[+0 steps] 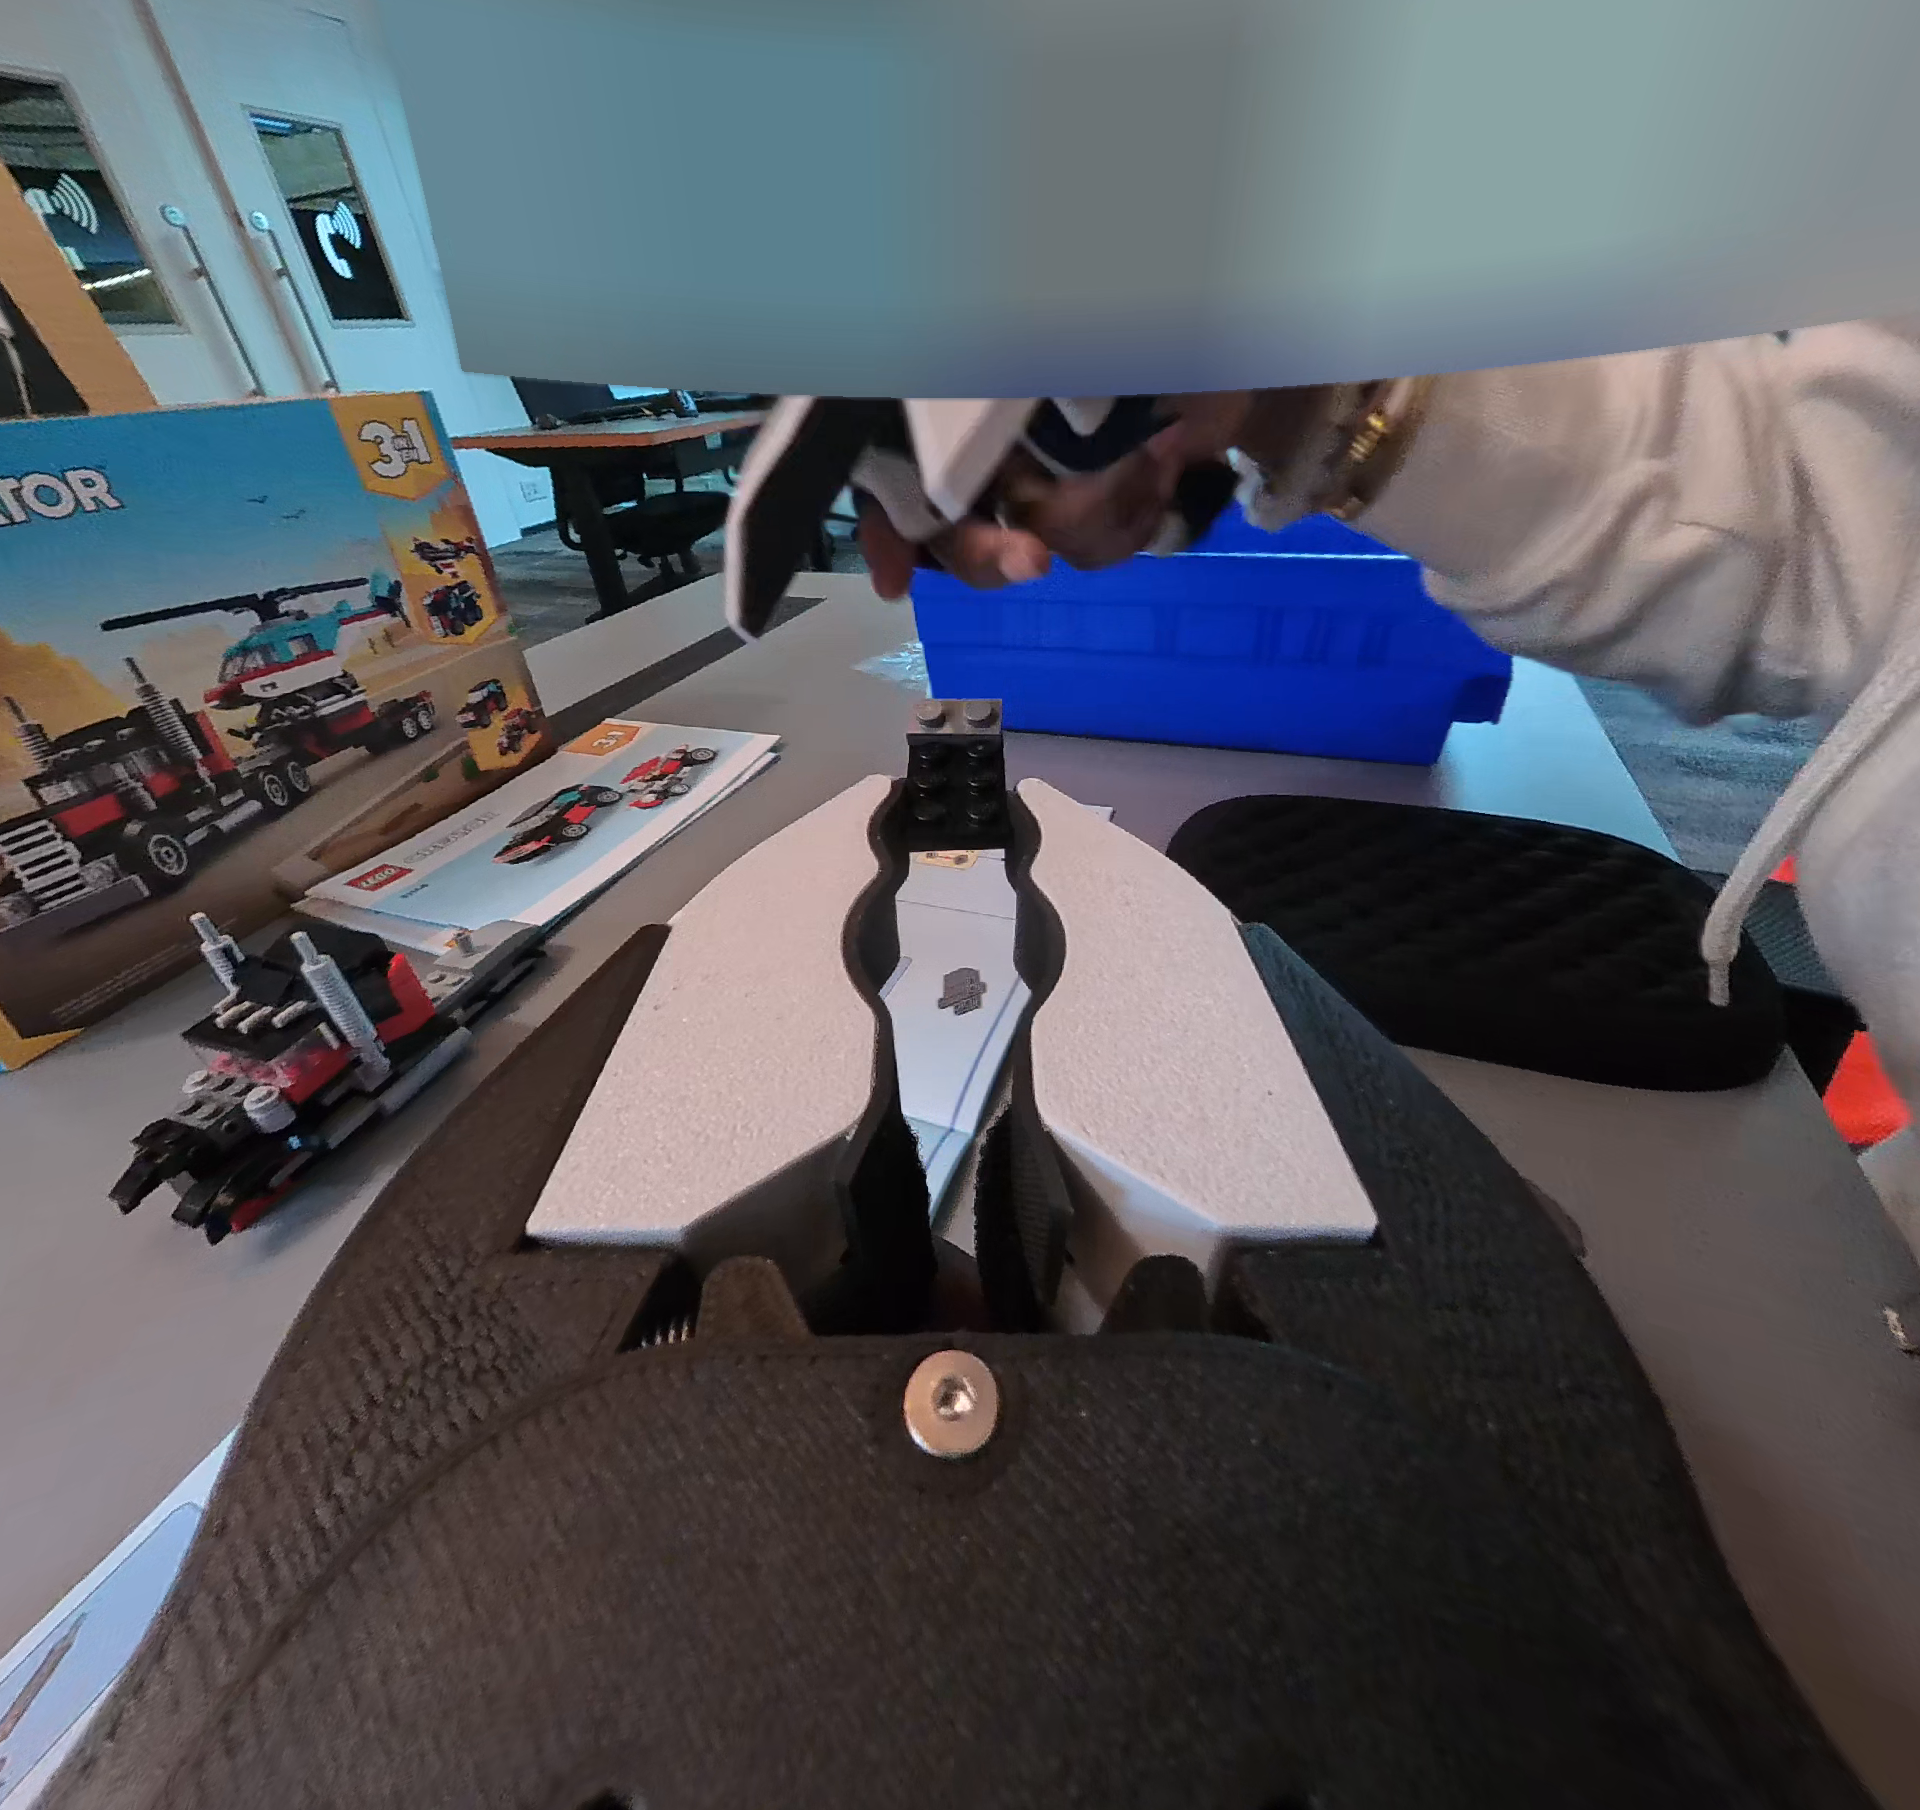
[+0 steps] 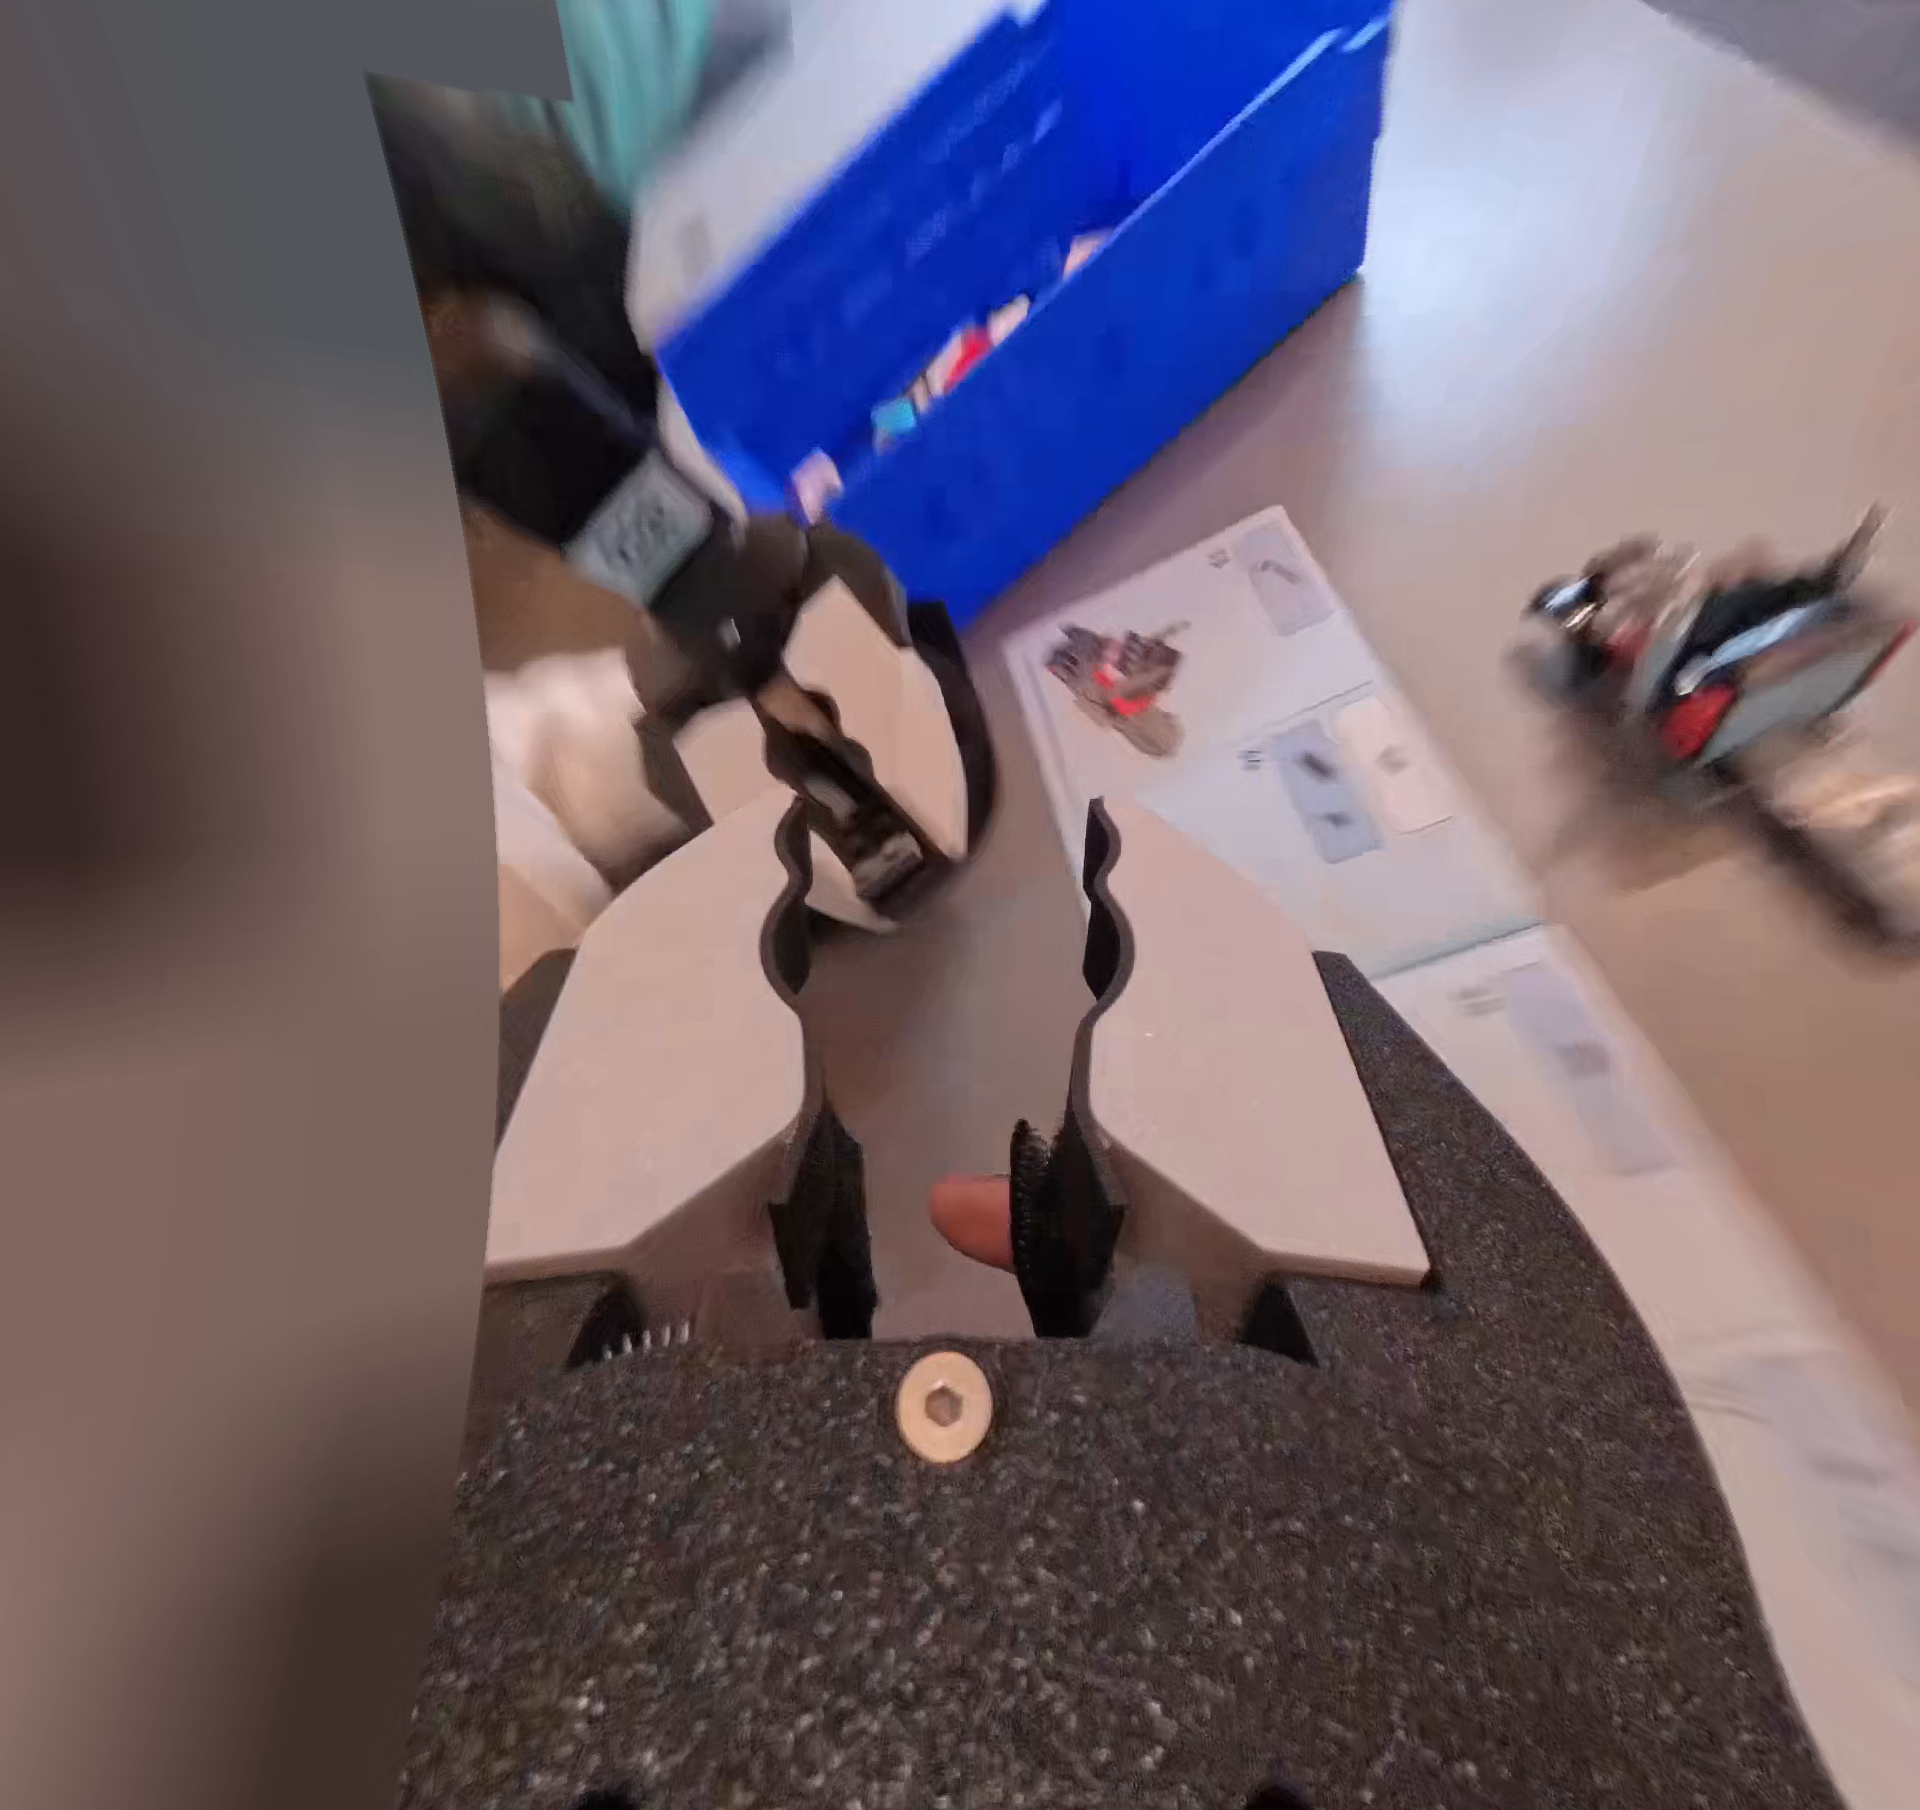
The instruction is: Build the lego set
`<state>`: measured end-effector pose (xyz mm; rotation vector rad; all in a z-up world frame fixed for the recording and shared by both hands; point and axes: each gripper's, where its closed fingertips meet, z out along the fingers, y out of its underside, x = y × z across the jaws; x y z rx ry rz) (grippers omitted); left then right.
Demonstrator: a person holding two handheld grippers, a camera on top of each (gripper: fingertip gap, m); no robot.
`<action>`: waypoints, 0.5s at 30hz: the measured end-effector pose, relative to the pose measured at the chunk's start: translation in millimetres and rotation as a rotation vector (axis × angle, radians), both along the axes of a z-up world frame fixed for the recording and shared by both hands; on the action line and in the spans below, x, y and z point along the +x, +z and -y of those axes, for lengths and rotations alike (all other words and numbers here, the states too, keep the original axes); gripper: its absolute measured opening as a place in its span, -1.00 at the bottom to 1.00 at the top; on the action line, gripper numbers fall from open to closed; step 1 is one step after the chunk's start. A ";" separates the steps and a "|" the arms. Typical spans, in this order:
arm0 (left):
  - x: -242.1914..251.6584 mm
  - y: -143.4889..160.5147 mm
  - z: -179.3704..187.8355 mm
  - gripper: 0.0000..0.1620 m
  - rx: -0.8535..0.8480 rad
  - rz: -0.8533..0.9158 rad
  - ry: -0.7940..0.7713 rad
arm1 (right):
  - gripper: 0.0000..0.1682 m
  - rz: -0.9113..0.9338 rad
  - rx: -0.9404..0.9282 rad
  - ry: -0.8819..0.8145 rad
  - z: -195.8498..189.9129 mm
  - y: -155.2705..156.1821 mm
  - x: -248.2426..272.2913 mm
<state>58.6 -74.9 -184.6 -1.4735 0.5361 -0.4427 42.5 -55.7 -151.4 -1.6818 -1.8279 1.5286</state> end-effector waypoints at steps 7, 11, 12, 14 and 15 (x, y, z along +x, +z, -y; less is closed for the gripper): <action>-5.5 -2.4 -1.9 -0.78 0.000 -0.016 0.040 | -0.46 0.044 -0.744 -0.330 5.6 -32.9 9.8; -11.9 -2.1 -6.0 -0.78 0.000 -0.027 0.102 | -0.38 -0.055 -0.873 -0.449 18.3 -32.7 -2.8; -13.7 -2.1 -6.9 -0.78 -0.001 -0.032 0.120 | -0.36 -0.077 -0.894 -0.467 21.1 -33.0 -6.4; -16.6 -2.4 -8.1 -0.78 -0.001 -0.047 0.152 | -0.38 -0.123 -0.877 -0.497 24.6 -36.9 -12.7; -17.5 -2.8 -8.4 -0.78 -0.002 -0.052 0.164 | -0.39 -0.140 -0.865 -0.511 25.2 -38.6 -14.6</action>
